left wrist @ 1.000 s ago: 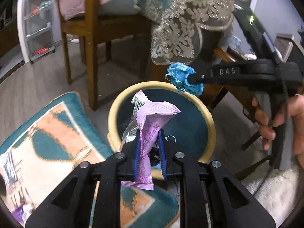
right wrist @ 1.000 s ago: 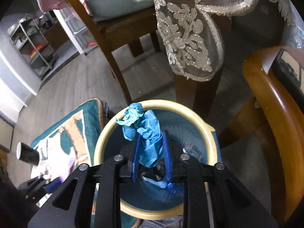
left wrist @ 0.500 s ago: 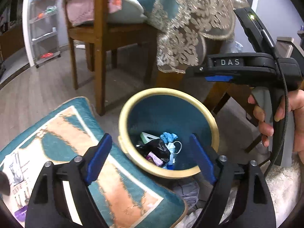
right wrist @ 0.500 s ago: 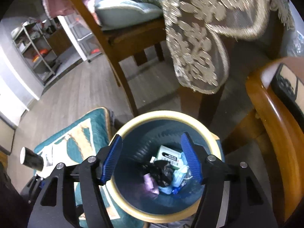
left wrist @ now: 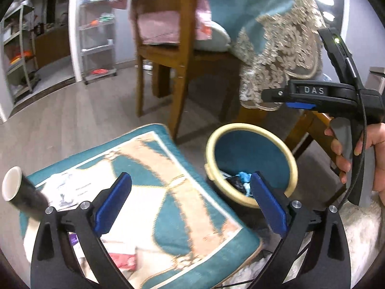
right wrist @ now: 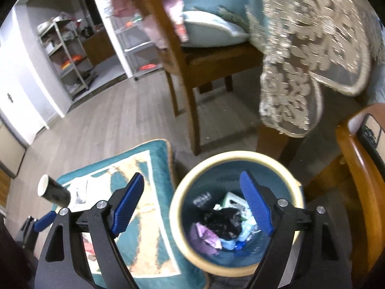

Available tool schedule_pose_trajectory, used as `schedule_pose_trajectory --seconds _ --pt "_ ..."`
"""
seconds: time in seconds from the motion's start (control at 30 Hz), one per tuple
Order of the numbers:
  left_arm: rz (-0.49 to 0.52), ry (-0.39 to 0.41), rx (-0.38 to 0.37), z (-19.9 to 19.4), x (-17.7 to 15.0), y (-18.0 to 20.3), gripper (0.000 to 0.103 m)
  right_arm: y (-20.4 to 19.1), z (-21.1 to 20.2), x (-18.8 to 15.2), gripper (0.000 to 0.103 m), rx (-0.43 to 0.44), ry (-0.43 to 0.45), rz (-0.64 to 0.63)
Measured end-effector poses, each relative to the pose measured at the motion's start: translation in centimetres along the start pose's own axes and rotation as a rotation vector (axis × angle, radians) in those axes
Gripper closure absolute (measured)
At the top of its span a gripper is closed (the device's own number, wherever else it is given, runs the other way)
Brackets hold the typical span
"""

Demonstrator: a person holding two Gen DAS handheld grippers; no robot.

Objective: Collect trash
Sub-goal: 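Grasp the white towel with the left tool while the right tool grasps the red-white packet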

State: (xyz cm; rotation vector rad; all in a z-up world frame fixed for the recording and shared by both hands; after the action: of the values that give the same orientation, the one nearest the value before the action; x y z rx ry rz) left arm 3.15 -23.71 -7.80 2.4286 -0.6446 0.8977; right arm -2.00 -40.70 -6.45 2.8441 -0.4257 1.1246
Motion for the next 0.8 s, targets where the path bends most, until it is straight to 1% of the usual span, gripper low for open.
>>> schedule_pose_trajectory --seconds 0.07,0.23,0.3,0.43,0.47,0.57,0.63,0.73,0.8 --pt "-0.012 0.009 0.026 -0.8 -0.1 -1.5 0.006 -1.3 0.1 0.1 0.018 0.008 -0.001 -0.02" --pt "-0.069 0.014 0.092 -2.6 -1.0 -5.7 0.006 -6.4 0.2 0.1 0.015 0.043 -0.009 -0.112" --pt "-0.08 0.018 0.13 -3.3 -1.4 -7.5 0.006 -8.7 0.5 0.0 0.014 0.062 -0.017 -0.145" --pt "-0.098 0.024 0.193 -4.5 -2.3 -10.8 0.006 -12.2 1.2 -0.4 0.013 0.084 -0.036 -0.173" --pt "-0.106 0.038 0.221 -5.0 -2.6 -11.9 0.006 -13.0 1.4 -0.6 0.013 0.09 -0.04 -0.173" --pt "-0.139 0.062 0.278 -6.1 -3.5 -14.6 0.006 -15.8 2.1 -1.4 0.013 0.113 -0.055 -0.167" --pt "-0.16 0.059 0.312 -6.7 -4.2 -16.4 0.006 -17.9 3.1 -2.4 0.013 0.132 -0.073 -0.157" --pt "-0.182 0.051 0.374 -7.3 -5.6 -19.5 0.006 -20.2 4.6 -4.4 0.013 0.13 -0.114 -0.154" --pt "-0.21 0.038 0.394 -7.3 -6.6 -21.1 0.006 -21.4 5.6 -6.0 0.013 0.13 -0.142 -0.142"
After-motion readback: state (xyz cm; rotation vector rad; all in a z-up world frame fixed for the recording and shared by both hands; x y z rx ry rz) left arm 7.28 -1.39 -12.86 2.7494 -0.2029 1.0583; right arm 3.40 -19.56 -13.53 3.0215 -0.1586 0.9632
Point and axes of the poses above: each gripper's, at about its wrist camera, not at the fingertips, and z roughly the way its jaws point, y to its right, x to its top, the point moved 7 cm from there along z, roughly the way its jaws point, and after that the axes turned 13 degrees about -z, right-handed, at the moved point
